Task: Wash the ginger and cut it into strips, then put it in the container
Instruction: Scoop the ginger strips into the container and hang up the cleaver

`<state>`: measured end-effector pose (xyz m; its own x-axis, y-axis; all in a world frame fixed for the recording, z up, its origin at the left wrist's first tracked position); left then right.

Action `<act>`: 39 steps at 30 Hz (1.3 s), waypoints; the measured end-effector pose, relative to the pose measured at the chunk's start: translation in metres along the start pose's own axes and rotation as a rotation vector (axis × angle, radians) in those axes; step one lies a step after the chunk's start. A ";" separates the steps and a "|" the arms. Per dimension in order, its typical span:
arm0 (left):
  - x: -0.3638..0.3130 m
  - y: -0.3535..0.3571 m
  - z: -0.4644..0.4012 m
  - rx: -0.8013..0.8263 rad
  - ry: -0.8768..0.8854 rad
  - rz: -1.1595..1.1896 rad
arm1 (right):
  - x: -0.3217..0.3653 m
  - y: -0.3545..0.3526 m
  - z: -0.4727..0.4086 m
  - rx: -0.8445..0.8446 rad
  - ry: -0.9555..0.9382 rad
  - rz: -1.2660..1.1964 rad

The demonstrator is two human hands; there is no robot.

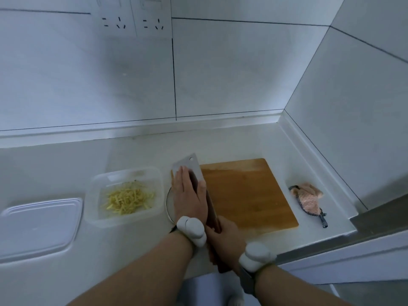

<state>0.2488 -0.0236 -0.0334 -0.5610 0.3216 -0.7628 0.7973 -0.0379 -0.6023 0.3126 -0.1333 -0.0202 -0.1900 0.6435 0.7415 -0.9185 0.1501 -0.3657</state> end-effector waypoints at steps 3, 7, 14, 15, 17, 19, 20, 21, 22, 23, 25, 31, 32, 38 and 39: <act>0.003 -0.032 -0.019 -0.133 0.005 0.019 | 0.034 0.008 -0.006 0.044 -0.063 0.038; 0.019 -0.075 -0.039 -0.242 0.010 -0.050 | 0.077 0.030 -0.013 0.090 -0.138 0.130; 0.049 -0.122 -0.033 -0.064 0.026 -0.268 | 0.120 0.062 -0.010 0.146 -0.161 0.196; 0.050 -0.123 -0.030 -0.016 0.036 -0.281 | 0.123 0.064 -0.010 0.152 -0.163 0.203; 0.054 -0.126 -0.026 0.048 0.034 -0.284 | 0.127 0.070 -0.009 0.170 -0.151 0.201; 0.060 -0.128 -0.024 0.097 0.017 -0.282 | 0.129 0.074 -0.011 0.173 -0.144 0.209; 0.064 -0.128 -0.023 0.115 0.003 -0.286 | 0.129 0.075 -0.012 0.175 -0.149 0.226; 0.070 -0.128 -0.021 0.127 -0.020 -0.290 | 0.129 0.076 -0.013 0.178 -0.155 0.245; 0.074 -0.128 -0.019 0.137 -0.050 -0.291 | 0.130 0.076 -0.014 0.180 -0.158 0.258; 0.080 -0.128 -0.017 0.140 -0.089 -0.284 | 0.131 0.077 -0.014 0.182 -0.163 0.270; 0.088 -0.127 -0.014 0.168 -0.177 -0.279 | 0.131 0.077 -0.016 0.173 -0.168 0.285; 0.097 -0.138 -0.014 0.152 -0.279 -0.336 | 0.132 0.075 -0.024 0.142 -0.185 0.301; 0.096 -0.139 -0.016 0.147 -0.235 -0.353 | 0.132 0.075 -0.025 0.144 -0.187 0.310; 0.095 -0.134 -0.033 0.176 -0.202 -0.345 | 0.130 0.077 -0.030 0.157 -0.201 0.346; 0.097 -0.134 -0.033 0.192 -0.249 -0.336 | 0.130 0.076 -0.031 0.141 -0.206 0.344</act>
<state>0.0949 0.0435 -0.0188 -0.8366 0.1101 -0.5367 0.5193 -0.1526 -0.8409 0.2290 -0.0149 0.0311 -0.5458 0.4727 0.6918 -0.8253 -0.1604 -0.5415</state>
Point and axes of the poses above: each hand's wrist, its own z-axis away from the middle knuckle, its own y-axis out of the palm, x = y × z, the point moved 2 cm from there along -z, towards the middle knuckle, and after that the axes turned 10 degrees about y, right-handed, at the moved point
